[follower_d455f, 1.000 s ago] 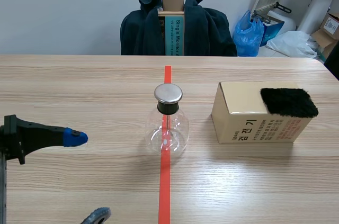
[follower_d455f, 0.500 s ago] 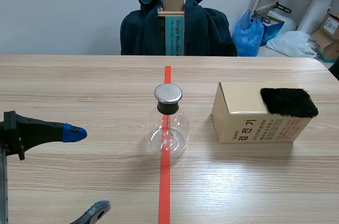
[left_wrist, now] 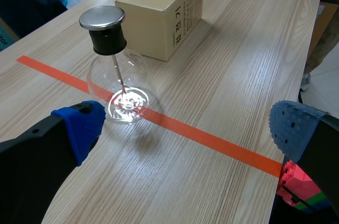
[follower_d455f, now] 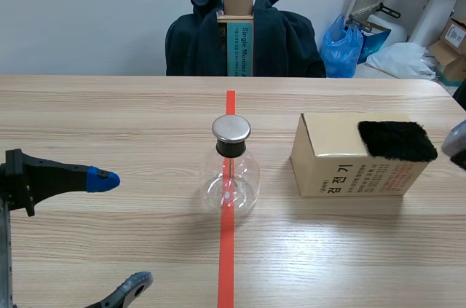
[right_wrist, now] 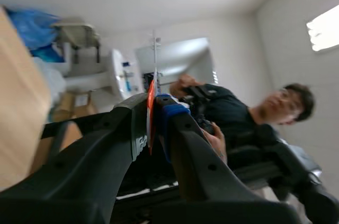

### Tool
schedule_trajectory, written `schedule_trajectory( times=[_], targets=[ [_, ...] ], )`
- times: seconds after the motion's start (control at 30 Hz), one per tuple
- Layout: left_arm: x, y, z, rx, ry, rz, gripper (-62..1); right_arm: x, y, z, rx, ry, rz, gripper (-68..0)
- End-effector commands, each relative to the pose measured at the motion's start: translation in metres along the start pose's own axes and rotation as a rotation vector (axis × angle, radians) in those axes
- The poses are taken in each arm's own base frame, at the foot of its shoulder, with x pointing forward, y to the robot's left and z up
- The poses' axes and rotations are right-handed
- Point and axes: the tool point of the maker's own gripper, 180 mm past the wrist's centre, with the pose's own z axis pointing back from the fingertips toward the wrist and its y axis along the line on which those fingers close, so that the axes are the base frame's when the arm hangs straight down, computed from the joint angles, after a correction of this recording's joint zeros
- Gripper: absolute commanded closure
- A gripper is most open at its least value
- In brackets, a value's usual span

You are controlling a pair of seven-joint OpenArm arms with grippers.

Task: Do the electroscope experiment.
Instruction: 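Rub the plate on the fur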

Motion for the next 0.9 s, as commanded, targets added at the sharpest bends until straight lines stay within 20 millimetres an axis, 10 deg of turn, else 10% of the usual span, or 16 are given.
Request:
schedule_trajectory(
  times=[0.0,0.4,0.87],
  targets=[
    [0.006,0.002,-0.001,0.016,-0.035,0.012,-62.3,0.006,-0.001,-0.006,-0.019,-0.03,-0.004,-0.7],
    [0.006,0.002,-0.001,0.016,-0.035,0.012,-62.3,0.011,0.084,-0.005,0.174,-0.064,-0.013,-0.6],
    [0.006,0.002,-0.001,0.016,-0.034,0.012,-62.3,0.021,0.116,0.013,0.279,-0.121,0.009,-0.7]
  ],
)
